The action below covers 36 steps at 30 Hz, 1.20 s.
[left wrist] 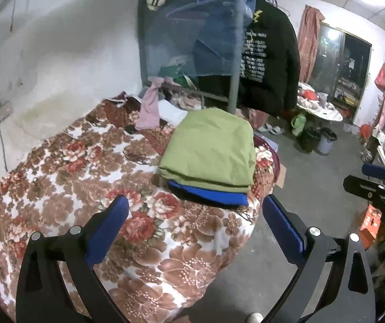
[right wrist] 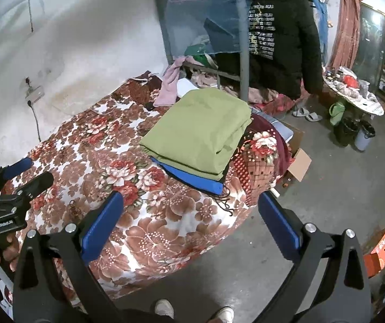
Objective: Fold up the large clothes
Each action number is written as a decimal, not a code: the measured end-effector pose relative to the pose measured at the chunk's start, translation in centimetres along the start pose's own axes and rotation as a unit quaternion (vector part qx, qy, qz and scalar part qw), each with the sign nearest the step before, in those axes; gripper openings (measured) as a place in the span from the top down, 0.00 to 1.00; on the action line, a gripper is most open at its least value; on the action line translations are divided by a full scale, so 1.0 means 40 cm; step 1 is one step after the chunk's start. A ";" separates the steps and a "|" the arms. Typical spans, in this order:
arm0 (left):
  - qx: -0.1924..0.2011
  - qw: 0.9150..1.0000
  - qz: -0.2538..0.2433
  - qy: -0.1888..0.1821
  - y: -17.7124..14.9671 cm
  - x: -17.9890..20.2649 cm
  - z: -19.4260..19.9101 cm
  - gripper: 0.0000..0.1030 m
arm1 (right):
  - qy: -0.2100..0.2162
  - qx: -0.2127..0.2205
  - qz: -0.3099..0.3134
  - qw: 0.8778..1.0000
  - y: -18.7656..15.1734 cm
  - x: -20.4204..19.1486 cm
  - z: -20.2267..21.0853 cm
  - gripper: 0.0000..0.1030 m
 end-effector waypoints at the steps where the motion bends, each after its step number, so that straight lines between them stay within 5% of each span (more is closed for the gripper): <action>1: -0.002 1.000 -0.001 -0.003 -0.002 0.003 0.001 0.05 | 0.002 -0.001 0.002 1.000 -0.002 -0.003 -0.001 0.05; 36: 0.001 0.999 -0.012 -0.035 0.050 0.022 -0.025 0.05 | 0.030 -0.028 -0.003 0.999 -0.018 -0.029 -0.035 0.05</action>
Point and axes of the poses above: each gripper's, at about its wrist camera, not at the fingertips, and z roughly against the way its jaws point, x to its right, y to its top, the point moved 8 cm from there along -z, roughly the way its jaws point, and after that the axes turned 4 degrees about z, right-handed, at the moved point
